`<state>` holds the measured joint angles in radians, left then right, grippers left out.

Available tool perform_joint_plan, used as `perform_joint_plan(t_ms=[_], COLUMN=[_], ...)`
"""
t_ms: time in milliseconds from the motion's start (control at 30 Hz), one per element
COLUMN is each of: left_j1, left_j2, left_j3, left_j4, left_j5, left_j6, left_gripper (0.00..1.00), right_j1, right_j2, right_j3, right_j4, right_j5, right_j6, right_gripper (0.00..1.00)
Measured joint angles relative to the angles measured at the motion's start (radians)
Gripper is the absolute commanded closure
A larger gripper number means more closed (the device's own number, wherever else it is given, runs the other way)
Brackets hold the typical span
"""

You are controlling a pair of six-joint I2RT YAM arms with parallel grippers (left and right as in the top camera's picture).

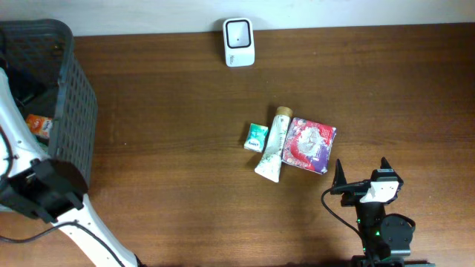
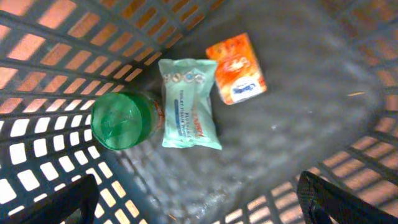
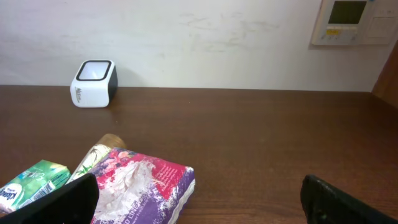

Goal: Scan the item barcode
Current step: 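Move the left gripper back over the basket toward the remaining items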

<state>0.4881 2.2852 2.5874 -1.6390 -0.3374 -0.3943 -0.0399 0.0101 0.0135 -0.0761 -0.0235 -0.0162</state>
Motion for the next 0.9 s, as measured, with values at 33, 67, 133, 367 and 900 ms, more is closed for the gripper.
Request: perform_joint_plan(t_ms=[33,67,133,367,900], left_j1=[0.012,0.026,0.05,0.062,0.062], left_j2=[0.023,0.048,0.087,0.132,0.12], left_j3=[0.0,0.0,0.0,-0.005,-0.005], left_j4=[0.0,0.001,0.004,0.031,-0.047], left_j5=[-0.003,-0.005,-0.007,-0.008,0.055], left_j6=[0.0,0.0,0.0,0.019,0.026], left_gripper=[0.01,0.0,0.03,0.25,0.2], right_j1=[0.0,0.0,0.0,0.0,0.0], right_j2=[0.0,0.0,0.0,0.0,0.0], right_j3=[0.0,0.0,0.0,0.0,0.0], right_j4=[0.0,0.0,0.0,0.0,0.0], right_j5=[0.0,0.0,0.0,0.0,0.0], right_j6=[0.0,0.0,0.001,0.0,0.0], right_gripper=[0.01,0.01,0.01,0.01,0.01])
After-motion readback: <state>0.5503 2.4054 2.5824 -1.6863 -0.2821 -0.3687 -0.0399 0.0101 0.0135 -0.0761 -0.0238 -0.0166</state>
